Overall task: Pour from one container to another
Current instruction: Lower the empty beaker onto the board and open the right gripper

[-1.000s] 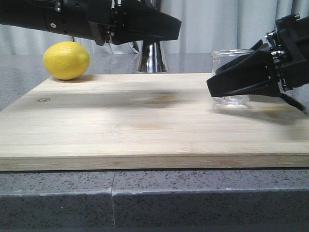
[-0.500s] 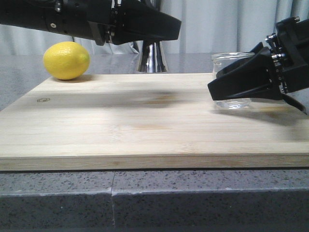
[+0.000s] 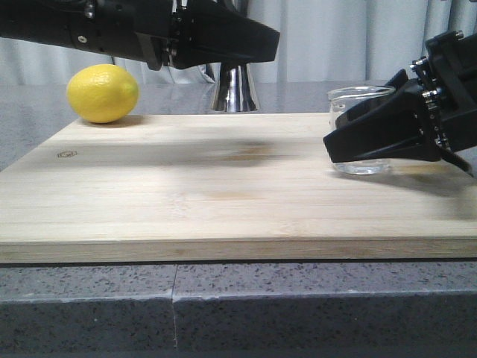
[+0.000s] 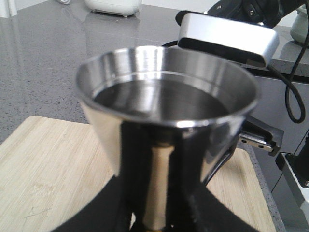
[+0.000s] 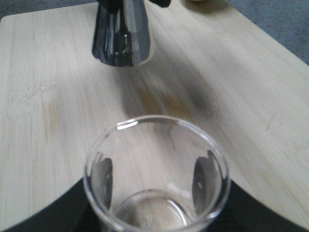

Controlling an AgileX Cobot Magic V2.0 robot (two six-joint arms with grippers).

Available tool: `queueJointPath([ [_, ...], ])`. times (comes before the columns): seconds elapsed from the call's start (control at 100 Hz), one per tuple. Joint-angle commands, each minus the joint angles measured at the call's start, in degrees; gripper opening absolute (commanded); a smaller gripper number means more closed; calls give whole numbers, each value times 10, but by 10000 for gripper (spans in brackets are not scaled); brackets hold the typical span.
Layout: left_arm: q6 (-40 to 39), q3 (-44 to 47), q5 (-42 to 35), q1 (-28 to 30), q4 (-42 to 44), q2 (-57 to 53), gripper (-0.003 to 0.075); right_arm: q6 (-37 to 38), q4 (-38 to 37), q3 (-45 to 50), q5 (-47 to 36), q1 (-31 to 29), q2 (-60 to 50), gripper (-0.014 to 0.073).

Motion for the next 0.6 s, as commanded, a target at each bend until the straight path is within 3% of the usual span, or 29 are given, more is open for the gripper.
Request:
queueJointPath([
  [0.0, -4, -18, 70, 0, -46, -31, -19, -5, 3, -11, -10, 1, -16, 236],
  [0.27, -4, -18, 70, 0, -46, -31, -19, -5, 4, -11, -10, 1, -16, 256],
  [0.59, -4, -18, 70, 0, -46, -31, -19, -5, 29, -11, -10, 1, -16, 463],
])
